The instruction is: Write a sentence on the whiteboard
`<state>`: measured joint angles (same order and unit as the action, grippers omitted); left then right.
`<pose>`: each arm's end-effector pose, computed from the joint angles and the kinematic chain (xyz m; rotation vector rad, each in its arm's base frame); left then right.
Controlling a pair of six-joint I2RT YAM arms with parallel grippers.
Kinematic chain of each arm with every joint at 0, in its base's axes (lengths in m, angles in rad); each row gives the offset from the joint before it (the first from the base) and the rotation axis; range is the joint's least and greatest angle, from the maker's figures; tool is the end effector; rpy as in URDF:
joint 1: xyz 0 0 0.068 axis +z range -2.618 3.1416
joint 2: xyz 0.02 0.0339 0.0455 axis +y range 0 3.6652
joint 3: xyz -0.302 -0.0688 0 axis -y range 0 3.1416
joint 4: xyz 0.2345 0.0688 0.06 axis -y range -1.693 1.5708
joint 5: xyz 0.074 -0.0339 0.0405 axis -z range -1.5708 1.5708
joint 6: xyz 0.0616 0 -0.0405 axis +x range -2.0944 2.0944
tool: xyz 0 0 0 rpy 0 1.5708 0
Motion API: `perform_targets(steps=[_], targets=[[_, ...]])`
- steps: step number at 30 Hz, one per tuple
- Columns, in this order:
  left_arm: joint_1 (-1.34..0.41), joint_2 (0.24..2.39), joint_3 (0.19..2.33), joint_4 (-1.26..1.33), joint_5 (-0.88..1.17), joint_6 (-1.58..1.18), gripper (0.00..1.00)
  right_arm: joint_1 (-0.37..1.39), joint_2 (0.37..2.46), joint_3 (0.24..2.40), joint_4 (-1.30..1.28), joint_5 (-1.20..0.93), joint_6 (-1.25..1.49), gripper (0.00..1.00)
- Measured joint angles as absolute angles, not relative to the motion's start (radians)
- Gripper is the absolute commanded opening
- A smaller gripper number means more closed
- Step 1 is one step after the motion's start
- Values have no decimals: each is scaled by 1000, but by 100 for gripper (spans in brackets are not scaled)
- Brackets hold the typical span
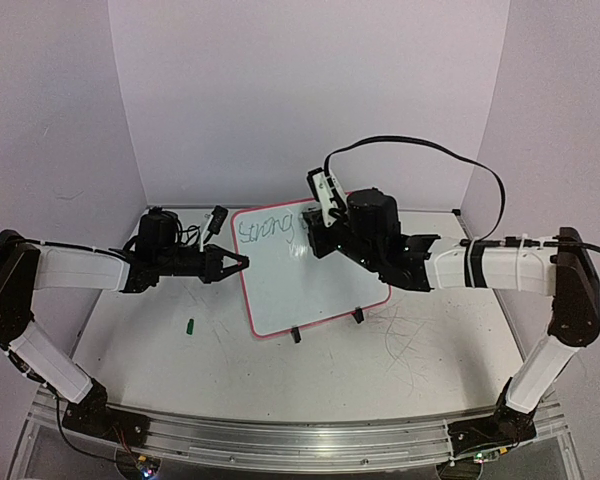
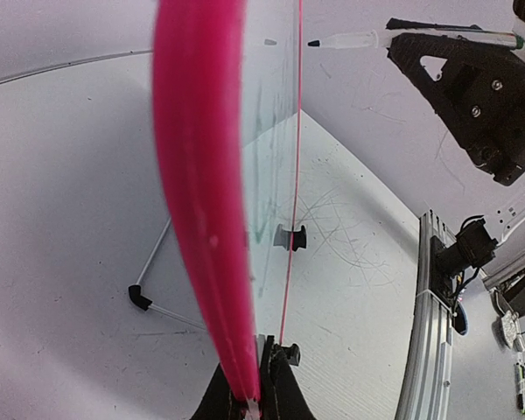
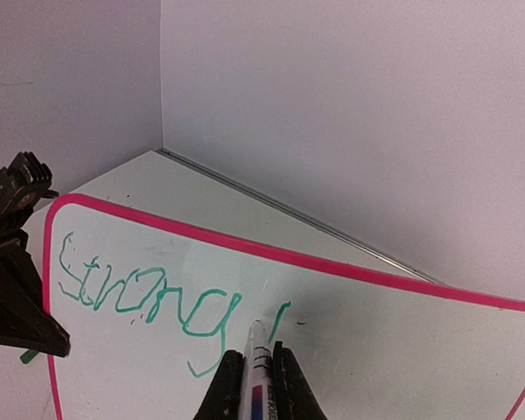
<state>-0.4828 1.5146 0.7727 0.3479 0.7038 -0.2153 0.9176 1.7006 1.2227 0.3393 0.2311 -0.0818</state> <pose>0.2721 -0.1877 0.2544 0.7460 1.9007 -1.1368 0.2711 0.3310 0.3399 -0.6698 1.5885 0.4238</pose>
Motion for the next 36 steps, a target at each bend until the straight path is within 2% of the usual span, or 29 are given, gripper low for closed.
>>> perform_targets(steps=[18,25,31,36], targets=[[-484,1515,773,345,701,-213,0,919,1736,1251,336,277,-82,0],[-484,1515,775,339,700,-213,0,922,1732,1251,329,358,-84,0],[-485,1515,778,339,701,-209,0,919,1551,1087,378,269,-81,0],[-485,1515,778,339,701,-209,0,887,1461,1073,448,168,-77,0]])
